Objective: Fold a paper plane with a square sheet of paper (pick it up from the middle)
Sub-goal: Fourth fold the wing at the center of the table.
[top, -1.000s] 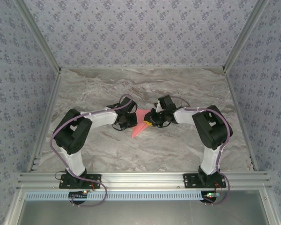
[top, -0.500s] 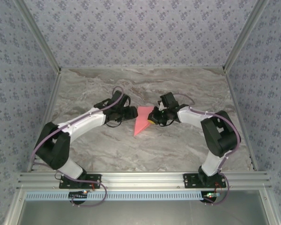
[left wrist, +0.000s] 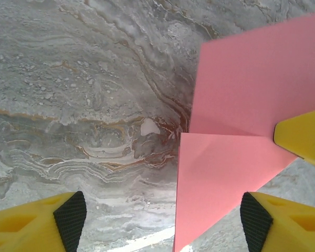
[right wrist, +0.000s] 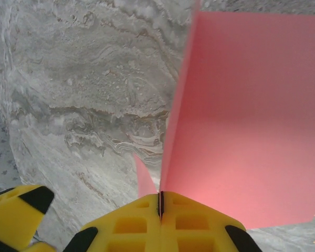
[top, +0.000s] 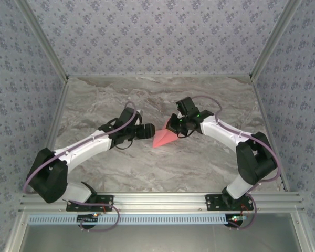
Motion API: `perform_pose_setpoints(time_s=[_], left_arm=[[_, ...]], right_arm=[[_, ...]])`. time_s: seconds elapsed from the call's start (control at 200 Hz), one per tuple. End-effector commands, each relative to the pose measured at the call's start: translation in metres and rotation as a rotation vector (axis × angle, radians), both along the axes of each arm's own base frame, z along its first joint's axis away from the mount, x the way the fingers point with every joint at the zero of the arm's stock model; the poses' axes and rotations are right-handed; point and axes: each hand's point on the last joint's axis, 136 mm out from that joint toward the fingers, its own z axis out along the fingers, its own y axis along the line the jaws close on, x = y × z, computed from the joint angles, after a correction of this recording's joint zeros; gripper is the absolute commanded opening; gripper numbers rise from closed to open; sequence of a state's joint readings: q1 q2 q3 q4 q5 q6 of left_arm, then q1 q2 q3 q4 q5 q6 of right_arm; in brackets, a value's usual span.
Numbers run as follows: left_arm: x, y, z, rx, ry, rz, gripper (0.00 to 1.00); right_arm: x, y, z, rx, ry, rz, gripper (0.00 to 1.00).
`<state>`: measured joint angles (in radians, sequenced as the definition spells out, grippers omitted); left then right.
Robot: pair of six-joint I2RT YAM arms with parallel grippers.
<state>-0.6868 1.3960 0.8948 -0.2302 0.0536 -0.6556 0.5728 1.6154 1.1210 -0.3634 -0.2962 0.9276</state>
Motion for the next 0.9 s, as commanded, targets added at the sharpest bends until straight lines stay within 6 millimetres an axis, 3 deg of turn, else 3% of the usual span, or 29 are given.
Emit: perform_pose_setpoints(time_s=[0.0, 0.12, 0.335, 0.49, 0.894], left_arm=[[0.005, -0.004, 0.020, -0.018, -0.139, -0.036, 0.83], [0.001, -0.010, 0.012, -0.025, -0.186, -0.088, 0.84], [-0.014, -0.041, -0.015, 0.054, -0.308, -0.267, 0.81], [-0.020, -0.056, -0.026, 0.138, -0.400, -0.368, 0.76], [-0.016, -0.068, -0.054, 0.197, -0.470, -0.458, 0.69]], right_arm=[[0.002, 0.001, -0.008, -0.065, 0.038, -0.030, 0.00], [-0.002, 0.004, -0.030, -0.081, 0.107, -0.043, 0.00], [-0.001, 0.006, -0.055, -0.051, 0.207, -0.122, 0.00], [-0.002, -0.001, -0.060, -0.032, 0.256, -0.193, 0.00], [-0.005, -0.004, -0.064, 0.029, 0.357, -0.259, 0.00]])
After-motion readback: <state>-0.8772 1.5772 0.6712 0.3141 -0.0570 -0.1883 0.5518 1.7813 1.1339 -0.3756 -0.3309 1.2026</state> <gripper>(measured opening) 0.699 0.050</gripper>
